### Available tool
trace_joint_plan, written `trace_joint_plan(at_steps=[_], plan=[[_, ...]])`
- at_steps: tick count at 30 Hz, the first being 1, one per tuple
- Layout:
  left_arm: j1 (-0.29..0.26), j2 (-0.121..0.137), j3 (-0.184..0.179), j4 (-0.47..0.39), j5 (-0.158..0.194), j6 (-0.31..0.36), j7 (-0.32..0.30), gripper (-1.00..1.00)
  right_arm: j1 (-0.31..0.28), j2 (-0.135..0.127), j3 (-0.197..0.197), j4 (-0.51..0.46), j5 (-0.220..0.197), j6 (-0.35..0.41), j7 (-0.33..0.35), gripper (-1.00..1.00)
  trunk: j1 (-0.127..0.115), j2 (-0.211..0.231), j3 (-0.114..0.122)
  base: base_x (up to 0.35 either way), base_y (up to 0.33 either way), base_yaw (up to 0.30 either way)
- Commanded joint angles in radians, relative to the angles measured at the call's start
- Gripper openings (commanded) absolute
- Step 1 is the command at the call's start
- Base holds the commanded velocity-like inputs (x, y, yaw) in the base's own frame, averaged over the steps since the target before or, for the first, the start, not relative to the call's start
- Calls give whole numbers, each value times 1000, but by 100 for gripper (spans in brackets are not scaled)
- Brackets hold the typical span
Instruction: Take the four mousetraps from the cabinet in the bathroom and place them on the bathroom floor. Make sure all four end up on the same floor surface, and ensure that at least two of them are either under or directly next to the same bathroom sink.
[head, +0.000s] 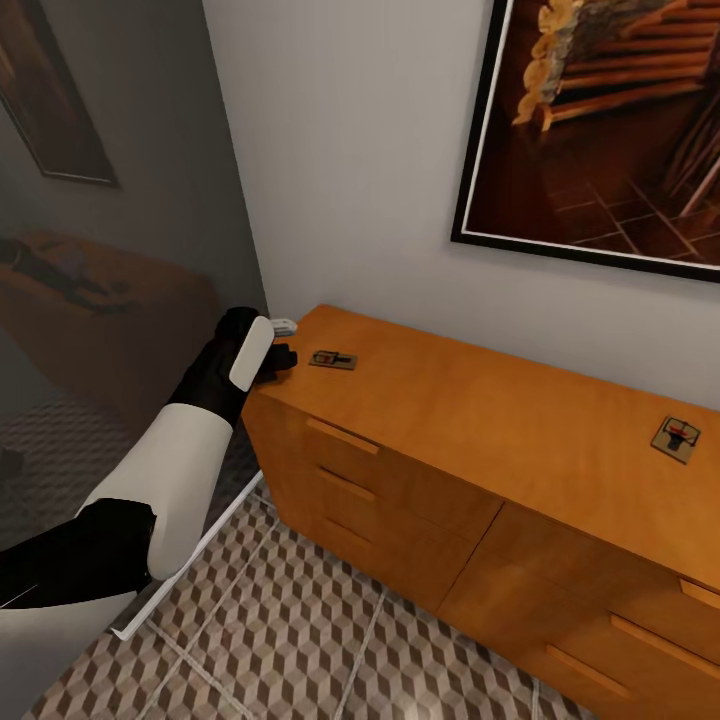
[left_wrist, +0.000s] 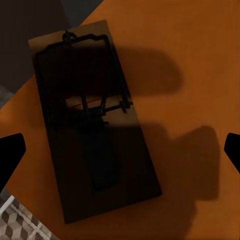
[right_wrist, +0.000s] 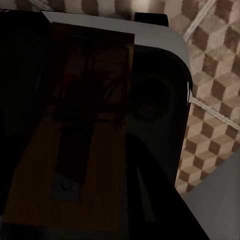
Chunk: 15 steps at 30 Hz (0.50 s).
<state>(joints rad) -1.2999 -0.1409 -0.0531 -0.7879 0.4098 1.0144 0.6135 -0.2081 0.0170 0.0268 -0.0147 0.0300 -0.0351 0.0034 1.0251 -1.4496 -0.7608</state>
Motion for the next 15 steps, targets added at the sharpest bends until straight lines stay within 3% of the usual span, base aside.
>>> trace_joint_plan(at_steps=[1, 15], plan=[[-1, 1, -3, -1, 10, 2, 10, 100, -1, 0, 2, 1, -1, -3, 3, -100, 0, 0, -1, 0, 0, 0], [12, 1, -2, -2, 10, 1, 10, 100, -1, -1, 2, 1, -1, -3, 3, -100, 0, 0, -10, 0, 0, 0]])
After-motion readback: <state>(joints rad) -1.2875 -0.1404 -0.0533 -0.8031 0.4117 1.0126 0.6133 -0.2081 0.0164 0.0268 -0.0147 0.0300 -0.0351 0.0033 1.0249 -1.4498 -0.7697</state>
